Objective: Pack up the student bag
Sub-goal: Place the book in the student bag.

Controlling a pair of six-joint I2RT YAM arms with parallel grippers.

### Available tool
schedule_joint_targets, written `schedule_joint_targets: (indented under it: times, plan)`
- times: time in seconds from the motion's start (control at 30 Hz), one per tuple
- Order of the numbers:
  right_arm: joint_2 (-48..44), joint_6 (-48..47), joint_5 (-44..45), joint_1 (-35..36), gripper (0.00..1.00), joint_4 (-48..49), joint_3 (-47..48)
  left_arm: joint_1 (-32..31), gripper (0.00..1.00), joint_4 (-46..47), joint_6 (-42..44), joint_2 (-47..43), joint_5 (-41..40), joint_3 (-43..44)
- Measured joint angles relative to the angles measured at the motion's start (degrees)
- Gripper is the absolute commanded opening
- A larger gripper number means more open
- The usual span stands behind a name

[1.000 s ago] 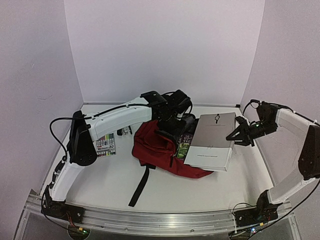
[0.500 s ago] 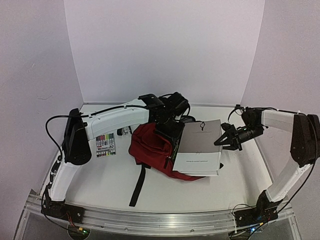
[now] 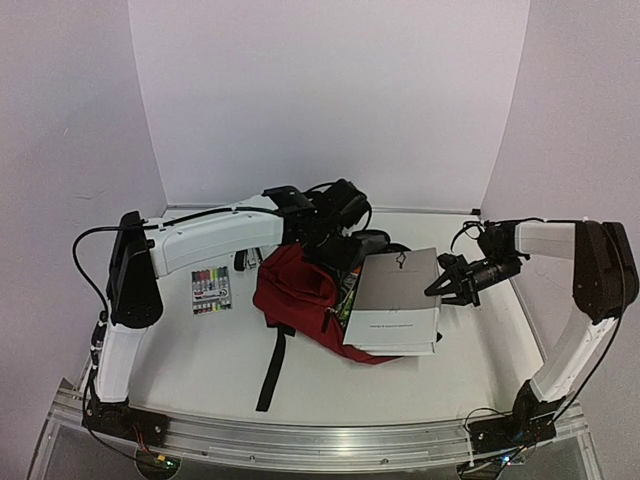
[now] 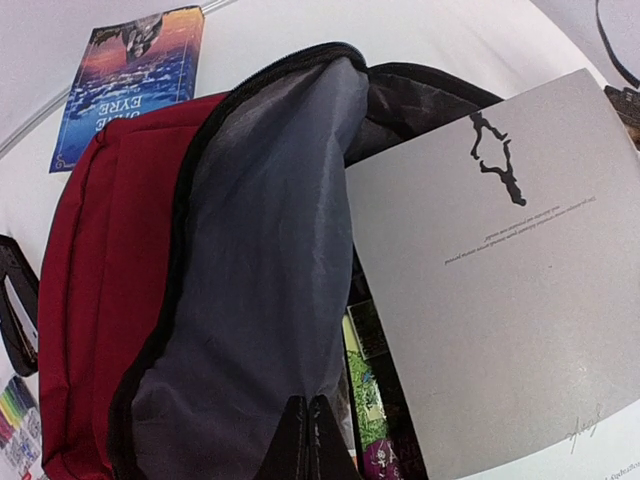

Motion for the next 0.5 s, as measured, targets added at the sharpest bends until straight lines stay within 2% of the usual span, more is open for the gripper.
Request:
schedule_joint_targets:
  times: [0.33,0.5]
  plan:
    - [6.06,-1.11,-3.82,2.99,0.0,-1.32,2.59,0.0,0.0,6.28,3.36,-4.79,3.29,-6.42]
    - [10.61,-11.33,-5.02,3.21,0.0,-12.17,11.24,0.06,0.0,8.67,3.91,-6.64,6.14,-8.61]
